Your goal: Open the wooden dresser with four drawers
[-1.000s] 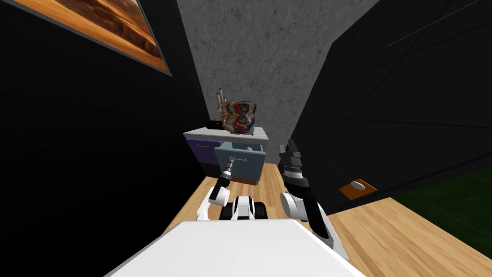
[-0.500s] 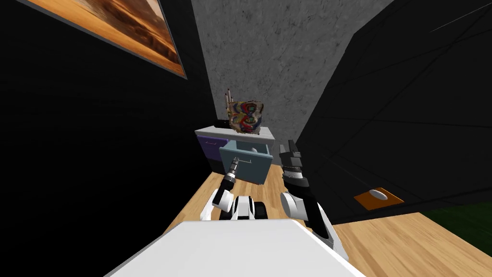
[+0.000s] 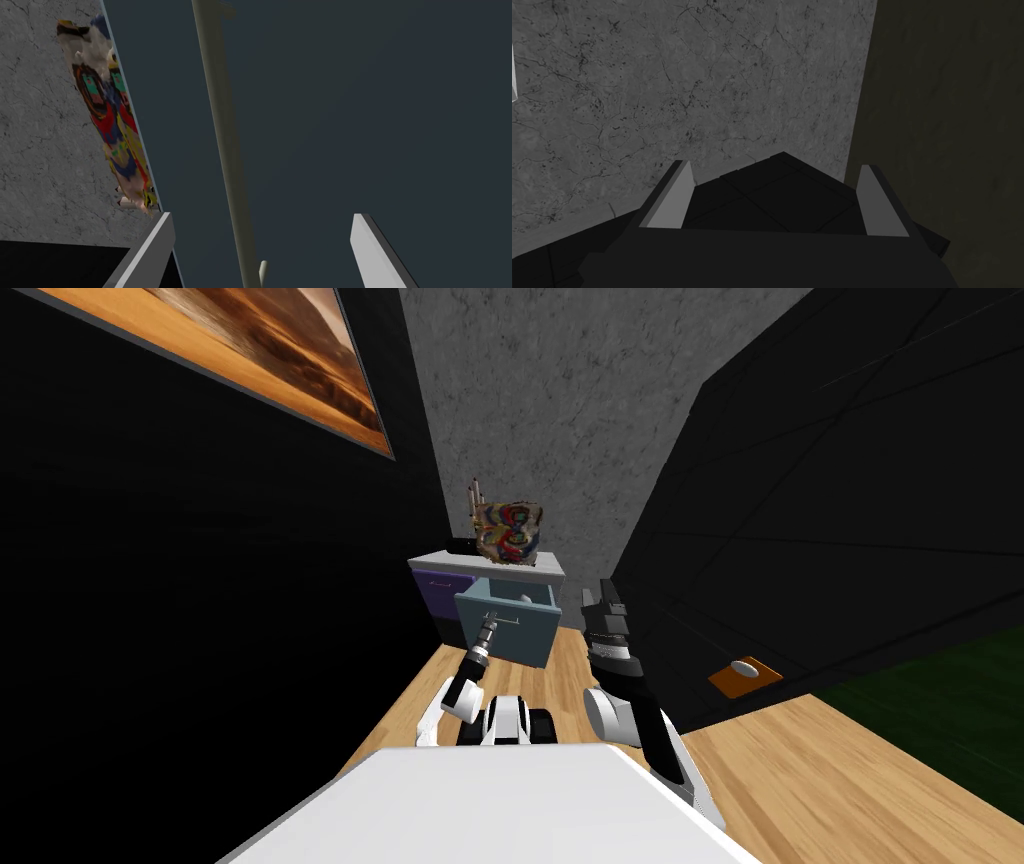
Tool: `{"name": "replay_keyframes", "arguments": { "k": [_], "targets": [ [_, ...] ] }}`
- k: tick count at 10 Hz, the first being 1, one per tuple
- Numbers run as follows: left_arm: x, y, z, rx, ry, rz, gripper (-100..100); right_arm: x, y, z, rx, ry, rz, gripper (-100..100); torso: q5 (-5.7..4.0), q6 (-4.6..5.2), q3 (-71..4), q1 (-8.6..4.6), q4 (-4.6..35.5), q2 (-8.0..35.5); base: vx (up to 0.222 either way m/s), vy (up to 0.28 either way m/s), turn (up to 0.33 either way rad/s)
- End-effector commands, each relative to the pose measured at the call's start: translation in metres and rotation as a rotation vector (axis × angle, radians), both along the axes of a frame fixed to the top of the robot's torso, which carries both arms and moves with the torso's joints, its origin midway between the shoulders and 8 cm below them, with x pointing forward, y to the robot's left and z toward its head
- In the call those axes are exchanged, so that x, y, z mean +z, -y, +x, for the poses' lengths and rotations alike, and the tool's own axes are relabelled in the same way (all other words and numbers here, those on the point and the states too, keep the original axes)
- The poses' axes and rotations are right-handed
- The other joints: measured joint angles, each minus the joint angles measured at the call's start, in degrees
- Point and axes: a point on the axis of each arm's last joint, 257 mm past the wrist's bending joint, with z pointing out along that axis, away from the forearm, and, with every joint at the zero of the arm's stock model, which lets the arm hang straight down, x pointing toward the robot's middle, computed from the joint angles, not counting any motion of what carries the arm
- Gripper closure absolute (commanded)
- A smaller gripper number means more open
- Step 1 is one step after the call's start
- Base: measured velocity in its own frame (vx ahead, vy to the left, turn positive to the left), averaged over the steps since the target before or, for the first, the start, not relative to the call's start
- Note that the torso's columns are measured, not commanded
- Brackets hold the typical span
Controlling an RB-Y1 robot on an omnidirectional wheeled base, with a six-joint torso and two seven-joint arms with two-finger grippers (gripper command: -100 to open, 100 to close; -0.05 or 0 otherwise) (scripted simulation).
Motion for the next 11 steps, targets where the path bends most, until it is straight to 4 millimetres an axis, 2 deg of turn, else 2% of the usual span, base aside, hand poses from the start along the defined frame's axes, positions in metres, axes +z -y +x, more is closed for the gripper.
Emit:
{"name": "replay_keyframes", "arguments": {
  "k": [1,3,4,5,6,7,9,10,11],
  "targets": [
    [-0.006,-0.02,0.021,0.002,0.003,0.016,-100,0.0,0.0,0.0,0.0,0.0,0.0,0,0.01,0.04,0.02,0.0,-0.01,0.08,-0.132,-0.042,-0.129],
    [-0.024,-0.016,0.026,-0.005,-0.029,0.031,-100,0.0,0.0,0.0,0.0,0.0,0.0,0,0.01,0.0,-0.1,0.04,-0.05,-0.16,-0.032,-0.011,0.001],
    [-0.022,-0.044,0.042,0.016,-0.02,0.035,-100,0.0,0.0,0.0,0.0,0.0,0.0,0,0.03,0.0,-0.16,0.09,-0.09,-0.24,-0.091,-0.02,-0.239],
    [-0.023,-0.04,0.049,0.008,-0.022,0.044,-100,0.0,0.0,0.0,0.0,0.0,0.0,0,0.01,0.06,0.03,-0.01,-0.01,0.1,-0.124,-0.031,-0.131],
    [-0.033,-0.04,0.051,0.008,-0.041,0.052,-100,0.0,0.0,0.0,0.0,0.0,0.0,0,-0.01,0.03,0.12,-0.07,0.03,0.2,-0.074,-0.027,0.019],
    [-0.028,-0.073,0.065,0.039,-0.03,0.049,-100,0.0,0.0,0.0,0.0,0.0,0.0,0,0.0,0.01,0.04,-0.03,0.0,0.05,-0.14,-0.046,-0.212],
    [-0.029,-0.068,0.078,0.029,-0.033,0.063,-100,0.0,0.0,0.0,0.0,0.0,0.0,0,-0.01,0.02,0.08,-0.07,0.03,0.12,-0.097,-0.043,-0.061],
    [-0.039,-0.07,0.078,0.032,-0.052,0.068,-100,0.0,0.0,0.0,0.0,0.0,0.0,0,0.01,0.0,-0.08,0.05,-0.04,-0.12,-0.006,-0.007,0.012],
    [-0.028,-0.104,0.095,0.068,-0.036,0.062,-100,0.0,0.0,0.0,0.0,0.0,0.0,0,0.04,0.01,-0.17,0.12,-0.09,-0.25,-0.086,-0.034,-0.255]
  ]
}}
